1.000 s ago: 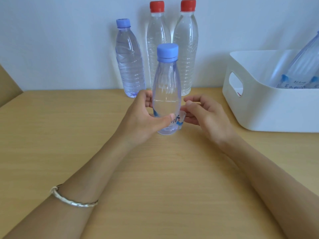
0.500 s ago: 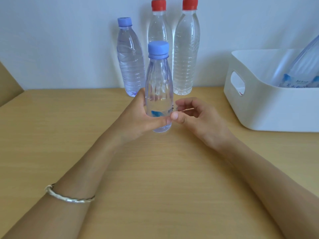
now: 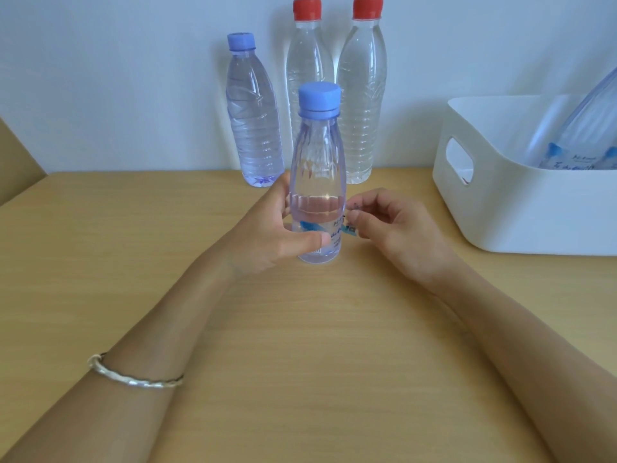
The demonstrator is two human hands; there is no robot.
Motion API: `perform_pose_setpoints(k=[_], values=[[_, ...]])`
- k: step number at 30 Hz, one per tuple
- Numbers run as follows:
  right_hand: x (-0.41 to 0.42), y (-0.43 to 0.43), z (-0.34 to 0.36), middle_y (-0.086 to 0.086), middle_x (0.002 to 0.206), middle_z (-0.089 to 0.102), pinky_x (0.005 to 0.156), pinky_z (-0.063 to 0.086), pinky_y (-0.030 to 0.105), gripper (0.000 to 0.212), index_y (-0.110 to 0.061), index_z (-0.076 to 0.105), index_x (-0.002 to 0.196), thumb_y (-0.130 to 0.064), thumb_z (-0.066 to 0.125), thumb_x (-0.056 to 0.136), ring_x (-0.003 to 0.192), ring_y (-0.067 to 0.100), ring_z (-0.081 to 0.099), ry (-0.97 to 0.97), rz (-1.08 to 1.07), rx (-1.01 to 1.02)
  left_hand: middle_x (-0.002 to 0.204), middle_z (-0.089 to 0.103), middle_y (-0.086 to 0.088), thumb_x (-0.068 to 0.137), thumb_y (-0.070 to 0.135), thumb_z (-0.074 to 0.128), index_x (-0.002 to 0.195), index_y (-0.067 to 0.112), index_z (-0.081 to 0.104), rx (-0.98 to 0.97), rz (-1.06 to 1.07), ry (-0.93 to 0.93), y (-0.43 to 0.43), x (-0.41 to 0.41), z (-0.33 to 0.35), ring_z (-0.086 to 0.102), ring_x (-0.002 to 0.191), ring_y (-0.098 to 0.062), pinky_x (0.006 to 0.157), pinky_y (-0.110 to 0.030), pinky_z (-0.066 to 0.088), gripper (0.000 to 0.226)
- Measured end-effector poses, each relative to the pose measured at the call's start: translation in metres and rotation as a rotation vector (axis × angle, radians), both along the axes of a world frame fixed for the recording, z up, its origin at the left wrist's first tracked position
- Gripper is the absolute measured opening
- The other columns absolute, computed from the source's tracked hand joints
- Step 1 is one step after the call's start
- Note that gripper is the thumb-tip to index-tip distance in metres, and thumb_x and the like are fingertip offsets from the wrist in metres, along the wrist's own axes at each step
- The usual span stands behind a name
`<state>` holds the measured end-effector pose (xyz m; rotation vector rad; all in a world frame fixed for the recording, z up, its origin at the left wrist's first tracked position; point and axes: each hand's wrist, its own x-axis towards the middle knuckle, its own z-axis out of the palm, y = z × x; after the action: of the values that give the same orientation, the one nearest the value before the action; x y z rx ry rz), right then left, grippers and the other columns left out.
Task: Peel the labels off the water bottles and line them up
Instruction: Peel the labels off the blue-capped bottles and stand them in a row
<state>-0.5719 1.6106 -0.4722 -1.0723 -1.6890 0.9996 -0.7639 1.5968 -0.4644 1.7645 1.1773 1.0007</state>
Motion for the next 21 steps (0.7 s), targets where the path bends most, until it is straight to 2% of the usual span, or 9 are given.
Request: perform_pose_setpoints(k=[3,6,8,13,17,19,21], values=[[-0.002,0.000,-0.001,-0.002,0.085,0.067,0.085,0.051,0.032,0.019,-0.016,0.067,0.091,-0.006,0.050,0.094,0.080,0.008,0.060,-0.011,-0.047,-0.010,0.122,0.064,0.011,0.070,0.017,0.071,0.123,0.041,0.043,0.000,0.000,0.004,0.000,0.000,0.000,0.059,0.116,-0.005,0.083,-0.018,0.051,0.065],[-0.005,-0.001,-0.002,-0.004,0.083,0.066,0.090,0.052,0.041,0.015,-0.018,0.064,0.087,-0.017,0.052,0.095,0.084,0.020,0.062,-0.011,-0.070,-0.016,0.122,0.064,0.014,0.069,0.020,0.072,0.125,0.041,0.043,0.003,-0.003,0.000,-0.001,0.002,0.000,0.059,0.116,-0.003,0.081,-0.016,0.050,0.066],[-0.006,-0.003,-0.002,-0.006,0.080,0.066,0.089,0.053,0.041,0.011,-0.019,0.062,0.085,-0.021,0.056,0.094,0.081,0.015,0.062,-0.009,-0.059,-0.011,0.119,0.065,0.014,0.067,0.024,0.075,0.126,0.038,0.045,0.002,-0.002,0.001,-0.001,0.003,0.000,0.060,0.114,-0.002,0.080,-0.014,0.049,0.067],[-0.007,-0.003,-0.002,-0.004,0.082,0.071,0.086,0.055,0.036,0.011,-0.019,0.061,0.084,-0.012,0.060,0.092,0.080,0.008,0.067,0.004,-0.065,-0.011,0.113,0.065,0.015,0.068,0.023,0.076,0.126,0.028,0.049,0.013,0.029,0.022,-0.001,0.005,-0.001,0.061,0.106,0.007,0.077,-0.012,0.049,0.065],[-0.008,-0.002,-0.001,-0.008,0.079,0.071,0.088,0.054,0.039,0.015,-0.023,0.063,0.081,-0.013,0.059,0.092,0.079,0.006,0.066,-0.015,-0.088,-0.009,0.120,0.062,0.019,0.061,0.037,0.079,0.131,0.025,0.047,0.041,0.121,0.068,0.004,0.000,-0.001,0.056,0.117,0.003,0.092,-0.025,0.051,0.079],[-0.010,-0.002,0.000,-0.007,0.080,0.071,0.089,0.054,0.039,0.017,-0.025,0.063,0.081,-0.013,0.059,0.092,0.079,0.008,0.066,-0.021,-0.093,-0.012,0.121,0.062,0.018,0.055,0.046,0.077,0.134,0.024,0.046,0.046,0.164,0.097,0.005,-0.003,-0.001,0.054,0.121,-0.001,0.102,-0.032,0.047,0.087],[-0.011,-0.002,0.001,-0.008,0.080,0.071,0.089,0.054,0.040,0.019,-0.026,0.063,0.079,-0.012,0.059,0.092,0.079,0.008,0.066,-0.032,-0.093,-0.012,0.120,0.062,0.019,0.058,0.041,0.078,0.135,0.024,0.046,0.046,0.189,0.112,0.006,-0.004,-0.001,0.052,0.124,-0.001,0.108,-0.035,0.043,0.085]])
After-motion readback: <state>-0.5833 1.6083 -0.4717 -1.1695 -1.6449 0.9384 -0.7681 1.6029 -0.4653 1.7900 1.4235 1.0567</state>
